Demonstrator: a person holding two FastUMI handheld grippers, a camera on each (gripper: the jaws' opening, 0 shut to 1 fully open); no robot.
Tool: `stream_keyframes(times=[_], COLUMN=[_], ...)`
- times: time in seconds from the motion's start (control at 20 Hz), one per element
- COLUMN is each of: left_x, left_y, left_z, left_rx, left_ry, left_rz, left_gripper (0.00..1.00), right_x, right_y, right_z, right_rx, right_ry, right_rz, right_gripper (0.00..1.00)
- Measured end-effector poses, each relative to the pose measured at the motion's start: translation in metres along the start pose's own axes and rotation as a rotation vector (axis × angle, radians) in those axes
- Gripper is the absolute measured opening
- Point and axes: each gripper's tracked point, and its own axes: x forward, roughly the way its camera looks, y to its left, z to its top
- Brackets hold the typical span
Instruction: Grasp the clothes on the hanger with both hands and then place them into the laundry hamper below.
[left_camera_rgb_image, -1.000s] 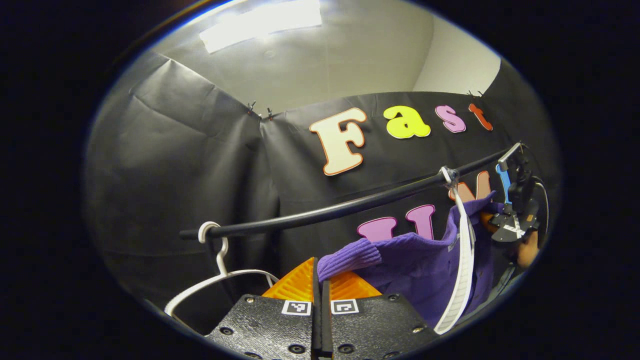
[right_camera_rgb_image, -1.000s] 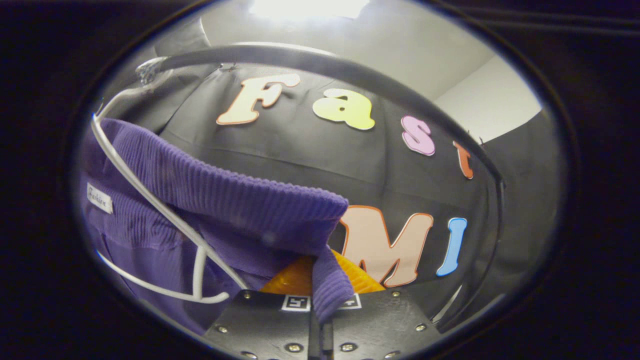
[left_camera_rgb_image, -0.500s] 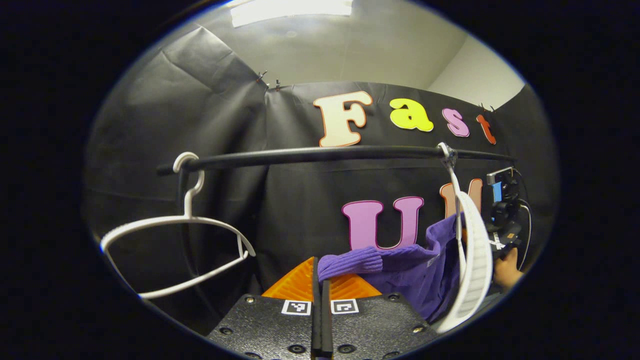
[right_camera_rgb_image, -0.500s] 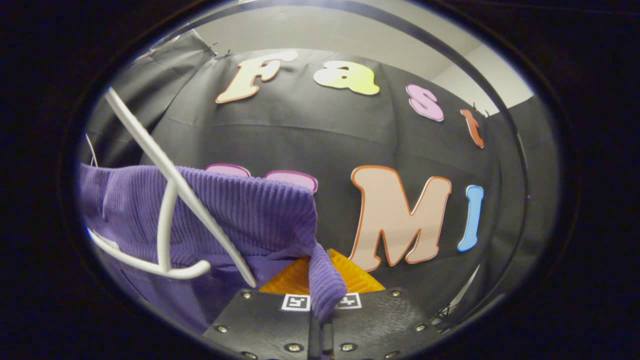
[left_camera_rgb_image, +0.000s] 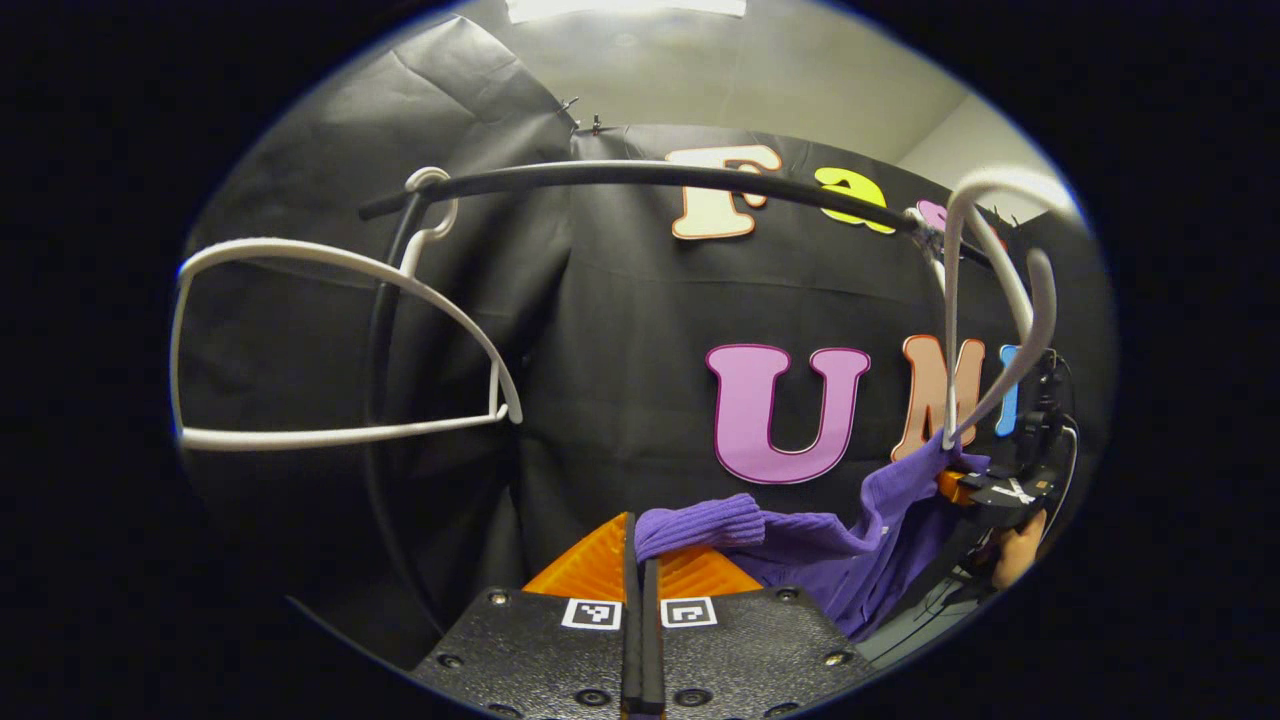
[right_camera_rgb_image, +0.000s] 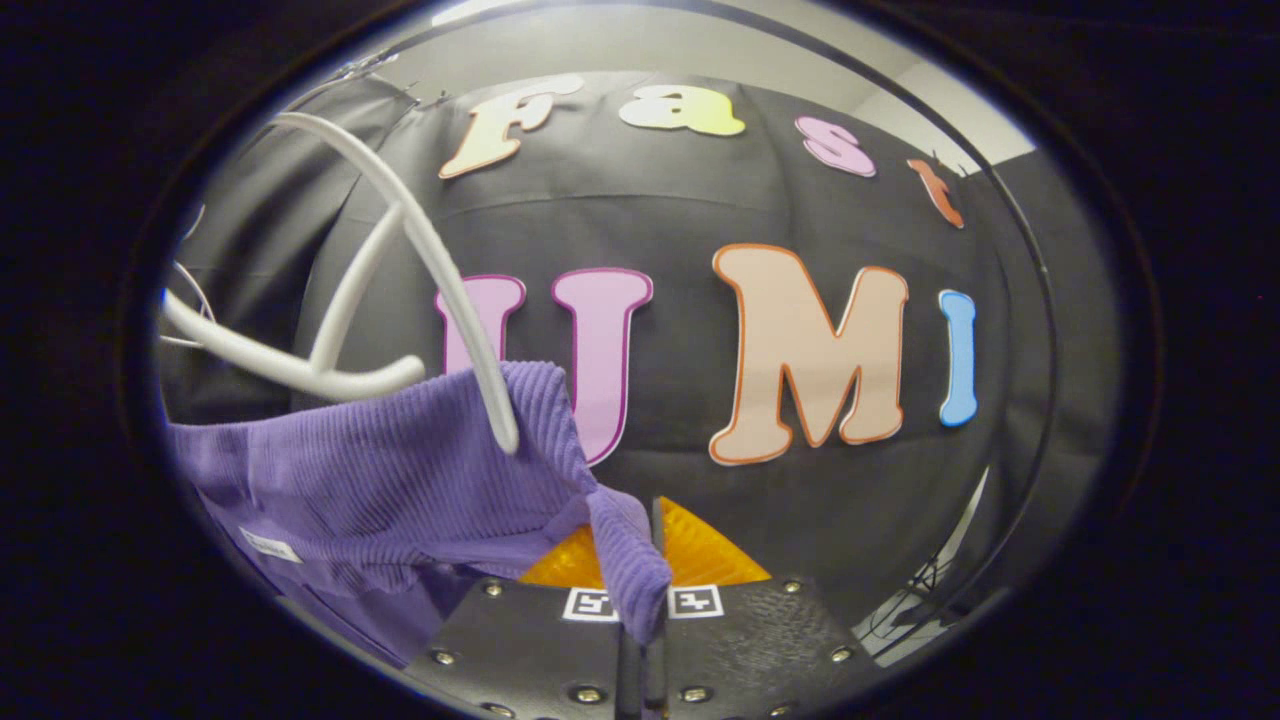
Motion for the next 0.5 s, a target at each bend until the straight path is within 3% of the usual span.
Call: stream_keyframes(times=[0.25, 0.5], left_x=[-0.007, -0.025], left_y=[0.004, 0.007], left_z=[-0.055, -0.086], left_rx=[-0.027, 0.030], left_ry=[0.067, 0.057], left_rz=[0.023, 0.059], left_gripper=[0.00, 0.00], right_x=[-0.022, -0.067], right_y=[0.007, 0.010], right_z=[-0.069, -0.093], right_rx=[0.064, 0.061], right_ry=[0.099, 0.083], right_rz=[0.022, 0.003], right_gripper=[0.05, 0.06])
